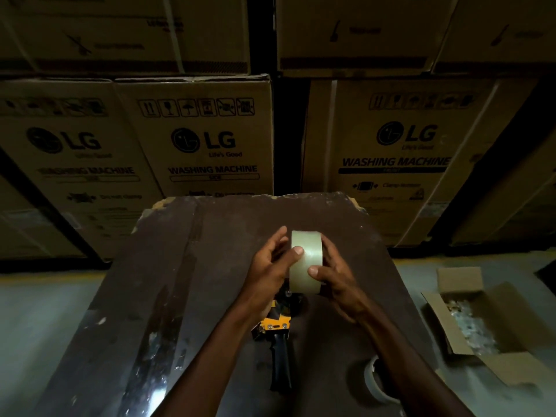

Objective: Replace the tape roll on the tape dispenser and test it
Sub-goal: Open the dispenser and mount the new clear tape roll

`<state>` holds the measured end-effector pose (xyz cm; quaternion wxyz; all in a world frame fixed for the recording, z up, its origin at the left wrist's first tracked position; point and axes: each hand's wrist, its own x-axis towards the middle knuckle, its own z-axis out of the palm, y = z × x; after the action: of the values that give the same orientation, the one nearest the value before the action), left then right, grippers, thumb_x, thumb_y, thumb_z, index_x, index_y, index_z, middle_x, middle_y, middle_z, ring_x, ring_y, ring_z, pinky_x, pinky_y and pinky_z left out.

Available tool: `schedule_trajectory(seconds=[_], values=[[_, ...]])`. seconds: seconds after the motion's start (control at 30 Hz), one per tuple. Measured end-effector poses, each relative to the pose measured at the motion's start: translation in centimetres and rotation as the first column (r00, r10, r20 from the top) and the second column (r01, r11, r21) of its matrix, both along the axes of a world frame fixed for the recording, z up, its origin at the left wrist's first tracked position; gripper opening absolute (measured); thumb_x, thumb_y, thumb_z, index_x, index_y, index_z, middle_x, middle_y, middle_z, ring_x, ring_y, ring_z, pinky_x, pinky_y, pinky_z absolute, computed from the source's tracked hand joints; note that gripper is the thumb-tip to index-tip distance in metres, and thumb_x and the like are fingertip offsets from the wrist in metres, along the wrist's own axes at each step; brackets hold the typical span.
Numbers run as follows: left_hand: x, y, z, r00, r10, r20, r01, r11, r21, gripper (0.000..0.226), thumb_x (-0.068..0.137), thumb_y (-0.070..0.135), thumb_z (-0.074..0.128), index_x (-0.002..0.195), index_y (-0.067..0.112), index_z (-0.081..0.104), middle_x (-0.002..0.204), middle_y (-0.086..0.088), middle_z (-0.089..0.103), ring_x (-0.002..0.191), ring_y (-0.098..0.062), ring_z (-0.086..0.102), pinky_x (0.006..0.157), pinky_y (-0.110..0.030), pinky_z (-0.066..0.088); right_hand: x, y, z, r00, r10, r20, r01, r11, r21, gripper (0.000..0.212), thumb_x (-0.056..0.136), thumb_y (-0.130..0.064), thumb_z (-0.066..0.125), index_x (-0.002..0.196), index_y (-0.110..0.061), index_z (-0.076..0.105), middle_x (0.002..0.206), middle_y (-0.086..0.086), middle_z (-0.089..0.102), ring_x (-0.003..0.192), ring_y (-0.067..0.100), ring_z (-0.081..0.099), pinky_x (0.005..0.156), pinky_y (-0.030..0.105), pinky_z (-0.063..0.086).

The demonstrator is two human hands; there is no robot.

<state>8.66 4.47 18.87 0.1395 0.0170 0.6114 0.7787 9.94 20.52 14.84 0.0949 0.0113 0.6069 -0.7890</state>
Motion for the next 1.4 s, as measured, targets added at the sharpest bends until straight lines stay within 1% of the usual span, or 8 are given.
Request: schedule_trajectory(seconds=[0.17, 0.37, 0.6, 0.7, 0.83, 0.97, 1.23, 1.4], values=[[-0.6, -0.7, 0.7, 0.993, -0.113, 0.019, 0.110, 0.988, 0.109, 0.057, 0.080, 0.024, 0.066, 0.135, 0.034, 0.055, 0.107, 0.012, 0.071, 0.093, -0.010, 0.070, 0.066, -0.037, 0.058, -0.2, 0.3, 1.0, 0.998, 0.047, -0.030, -0.043, 0.989, 0.143, 0.101, 0.060, -0.041, 0.082, 0.146, -0.045, 0.032, 0.142, 0.003, 0.049, 0.124, 0.030, 0.057, 0.084, 0.047, 0.060], [-1.0, -1.2, 1.0, 0.991, -0.131, 0.003, 0.130, 0.987, 0.096, 0.038, 0.075, 0.018, 0.065, 0.111, 0.028, 0.059, 0.110, -0.002, 0.062, 0.085, -0.016, 0.067, 0.060, -0.036, 0.055, -0.5, -0.7, 2.2, 0.999, 0.016, -0.032, -0.010, 0.986, 0.164, 0.085, 0.059, -0.045, 0.084, 0.134, -0.044, 0.044, 0.136, 0.008, 0.054, 0.121, 0.034, 0.059, 0.079, 0.044, 0.060], [-1.5, -2.2, 1.4, 0.993, -0.106, -0.044, 0.109, 0.991, 0.074, 0.021, 0.076, 0.034, 0.074, 0.092, 0.025, 0.063, 0.089, 0.001, 0.066, 0.073, -0.016, 0.064, 0.052, -0.030, 0.051, 0.0, -1.6, 3.4, 0.991, 0.078, -0.107, -0.059, 0.983, 0.173, 0.085, 0.056, -0.033, 0.084, 0.131, -0.039, 0.044, 0.133, 0.015, 0.055, 0.112, 0.031, 0.062, 0.075, 0.040, 0.058], [-1.6, -2.7, 1.5, 0.993, -0.103, -0.059, 0.107, 0.991, 0.075, 0.028, 0.075, 0.037, 0.078, 0.096, 0.021, 0.067, 0.093, 0.000, 0.070, 0.080, -0.019, 0.067, 0.059, -0.034, 0.054, 0.1, -1.8, 3.8, 0.989, 0.087, -0.119, -0.064, 0.980, 0.187, 0.087, 0.055, -0.032, 0.084, 0.132, -0.036, 0.042, 0.133, 0.019, 0.053, 0.111, 0.034, 0.062, 0.076, 0.043, 0.059], [-1.4, -3.2, 1.8, 0.988, -0.122, -0.093, 0.125, 0.992, 0.017, 0.036, 0.074, 0.035, 0.082, 0.105, 0.018, 0.074, 0.115, -0.003, 0.069, 0.093, -0.022, 0.070, 0.065, -0.038, 0.058, -0.1, -2.1, 4.2, 0.991, 0.075, -0.113, -0.049, 0.976, 0.213, 0.083, 0.058, -0.038, 0.082, 0.131, -0.034, 0.042, 0.134, 0.017, 0.053, 0.118, 0.039, 0.059, 0.087, 0.054, 0.057], [-1.3, -2.6, 2.0, 0.990, -0.043, -0.136, 0.040, 0.999, -0.024, 0.035, 0.074, 0.032, 0.079, 0.100, 0.008, 0.076, 0.124, -0.002, 0.066, 0.102, -0.026, 0.069, 0.080, -0.057, 0.055, -0.5, -2.5, 4.3, 0.994, 0.034, -0.102, -0.010, 0.973, 0.232, 0.082, 0.058, -0.046, 0.082, 0.130, -0.029, 0.048, 0.134, 0.013, 0.057, 0.120, 0.034, 0.060, 0.094, 0.056, 0.056], [-1.5, -2.5, 1.8, 0.998, 0.021, -0.062, -0.021, 1.000, 0.005, 0.030, 0.071, 0.033, 0.079, 0.091, 0.011, 0.079, 0.102, -0.001, 0.077, 0.083, -0.017, 0.074, 0.062, -0.030, 0.058, -0.5, -2.1, 4.1, 0.993, 0.061, -0.103, -0.030, 0.960, 0.278, 0.084, 0.055, -0.046, 0.083, 0.131, -0.029, 0.051, 0.126, 0.006, 0.064, 0.112, 0.023, 0.066, 0.079, 0.029, 0.059], [-1.5, -2.5, 1.9, 0.998, 0.068, -0.002, -0.068, 0.997, 0.042, 0.044, 0.072, 0.034, 0.079, 0.097, -0.001, 0.073, 0.080, -0.008, 0.077, 0.068, -0.019, 0.073, 0.053, -0.027, 0.055, -0.2, -2.1, 4.1, 0.988, 0.111, -0.105, -0.072, 0.945, 0.319, 0.075, 0.057, -0.044, 0.083, 0.125, -0.034, 0.054, 0.123, -0.001, 0.067, 0.110, 0.016, 0.068, 0.090, 0.038, 0.058]])
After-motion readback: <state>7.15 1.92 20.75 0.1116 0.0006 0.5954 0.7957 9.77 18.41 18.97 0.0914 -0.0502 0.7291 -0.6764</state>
